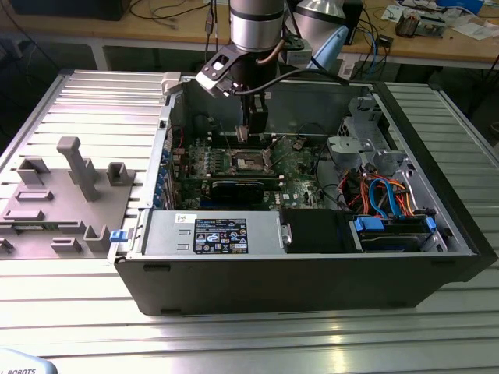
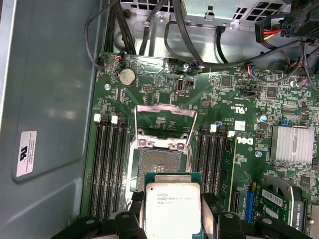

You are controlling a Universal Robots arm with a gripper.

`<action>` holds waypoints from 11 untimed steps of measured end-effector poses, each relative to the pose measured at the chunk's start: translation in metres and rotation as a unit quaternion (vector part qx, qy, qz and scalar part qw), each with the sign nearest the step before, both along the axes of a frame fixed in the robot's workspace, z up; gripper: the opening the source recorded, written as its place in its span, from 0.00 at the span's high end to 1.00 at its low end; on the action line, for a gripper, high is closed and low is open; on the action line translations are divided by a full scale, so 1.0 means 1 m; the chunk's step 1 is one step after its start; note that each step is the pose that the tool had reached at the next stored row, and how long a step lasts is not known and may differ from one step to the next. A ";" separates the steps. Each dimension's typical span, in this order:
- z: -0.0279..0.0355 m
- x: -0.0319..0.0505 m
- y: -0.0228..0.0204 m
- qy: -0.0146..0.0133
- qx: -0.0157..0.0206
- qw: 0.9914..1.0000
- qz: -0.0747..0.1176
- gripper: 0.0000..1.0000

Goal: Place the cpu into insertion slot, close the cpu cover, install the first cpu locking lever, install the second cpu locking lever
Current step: 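Place the cpu into insertion slot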

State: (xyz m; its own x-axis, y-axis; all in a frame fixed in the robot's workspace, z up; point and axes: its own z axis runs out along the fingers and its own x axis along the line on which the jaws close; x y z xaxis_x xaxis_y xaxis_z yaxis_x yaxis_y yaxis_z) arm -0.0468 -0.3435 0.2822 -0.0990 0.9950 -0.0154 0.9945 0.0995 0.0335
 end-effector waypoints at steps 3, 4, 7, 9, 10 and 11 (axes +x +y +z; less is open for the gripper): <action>-0.0002 0.0000 0.0000 0.000 0.000 1.000 -0.002 0.45; -0.0003 0.0000 0.0000 0.000 0.000 1.000 -0.004 0.45; -0.0006 0.0000 0.0000 0.000 0.000 1.000 -0.006 0.45; -0.0008 0.0000 0.0000 0.000 0.000 1.000 -0.008 0.45; -0.0009 0.0000 0.0000 0.000 0.000 1.000 -0.009 0.45; -0.0010 0.0000 0.0000 0.000 0.000 1.000 -0.011 0.45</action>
State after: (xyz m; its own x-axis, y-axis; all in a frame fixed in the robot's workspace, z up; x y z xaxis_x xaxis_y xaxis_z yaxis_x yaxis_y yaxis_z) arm -0.0468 -0.3435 0.2812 -0.0771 0.9969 -0.0154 0.9964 0.0776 0.0335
